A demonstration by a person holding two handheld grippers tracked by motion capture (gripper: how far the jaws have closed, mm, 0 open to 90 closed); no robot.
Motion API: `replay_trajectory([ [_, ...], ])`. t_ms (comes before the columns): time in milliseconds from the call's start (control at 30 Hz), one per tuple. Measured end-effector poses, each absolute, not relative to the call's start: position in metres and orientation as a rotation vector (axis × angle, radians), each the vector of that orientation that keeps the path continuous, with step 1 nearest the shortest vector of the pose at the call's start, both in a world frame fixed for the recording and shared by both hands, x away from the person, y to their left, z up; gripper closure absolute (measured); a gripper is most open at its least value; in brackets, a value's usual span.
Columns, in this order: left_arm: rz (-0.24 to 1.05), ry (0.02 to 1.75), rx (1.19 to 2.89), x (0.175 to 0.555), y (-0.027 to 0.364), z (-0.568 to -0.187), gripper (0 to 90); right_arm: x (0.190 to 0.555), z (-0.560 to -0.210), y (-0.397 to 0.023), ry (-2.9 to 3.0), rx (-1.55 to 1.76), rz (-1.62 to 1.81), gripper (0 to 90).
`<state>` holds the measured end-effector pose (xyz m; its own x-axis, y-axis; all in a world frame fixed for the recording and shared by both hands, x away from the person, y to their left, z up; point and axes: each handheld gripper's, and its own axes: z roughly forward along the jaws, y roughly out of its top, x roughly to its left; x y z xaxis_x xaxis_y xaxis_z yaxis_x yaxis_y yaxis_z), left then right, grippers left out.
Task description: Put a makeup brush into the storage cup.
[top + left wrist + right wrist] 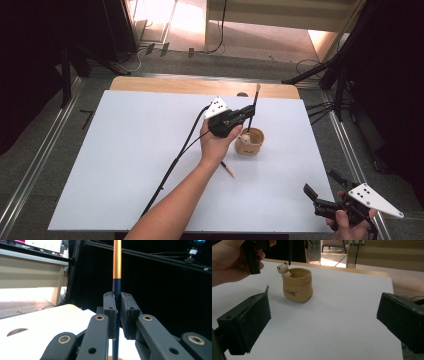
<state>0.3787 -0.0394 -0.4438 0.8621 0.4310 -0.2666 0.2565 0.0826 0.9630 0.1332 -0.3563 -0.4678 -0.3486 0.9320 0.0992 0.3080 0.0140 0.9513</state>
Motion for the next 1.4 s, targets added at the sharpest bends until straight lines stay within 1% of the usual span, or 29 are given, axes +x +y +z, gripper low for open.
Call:
replay_trajectory([
  [200, 0.144, 0.585, 1.512, 0.383, -0.042, -0.452, 85.1, 0.133, -0.468, -0.357, 1.702, 1.278, 1.354, 0.0],
  [333, 0.157, 0.56, 1.528, 0.384, -0.044, -0.456, 85.0, 0.133, -0.468, -0.357, 1.702, 1.281, 1.354, 0.0],
  [500, 0.135, 0.559, 1.533, 0.384, -0.046, -0.459, 85.0, 0.133, -0.468, -0.357, 1.703, 1.283, 1.354, 0.0],
  [667, 0.157, 0.553, 1.581, 0.384, -0.046, -0.462, 85.0, 0.133, -0.469, -0.357, 1.705, 1.28, 1.352, 0.0],
  [733, 0.133, 0.559, 1.581, 0.384, -0.046, -0.463, 84.9, 0.133, -0.469, -0.357, 1.702, 1.285, 1.353, 0.0],
  [1167, 0.115, 0.567, 1.629, 0.382, -0.048, -0.467, 84.5, 0.133, -0.469, -0.357, 1.703, 1.285, 1.35, 0.0],
  [1233, 0.115, 0.571, 1.636, 0.382, -0.048, -0.468, 83.7, 0.133, -0.469, -0.357, 1.703, 1.285, 1.35, 0.0],
  [1333, 0.11, 0.586, 1.64, 0.382, -0.048, -0.469, 77.5, 0.133, -0.469, -0.357, 1.705, 1.282, 1.35, 0.0],
  [1400, 0.108, 0.584, 1.644, 0.382, -0.048, -0.468, 76.3, 0.133, -0.469, -0.357, 1.706, 1.282, 1.35, 0.0],
])
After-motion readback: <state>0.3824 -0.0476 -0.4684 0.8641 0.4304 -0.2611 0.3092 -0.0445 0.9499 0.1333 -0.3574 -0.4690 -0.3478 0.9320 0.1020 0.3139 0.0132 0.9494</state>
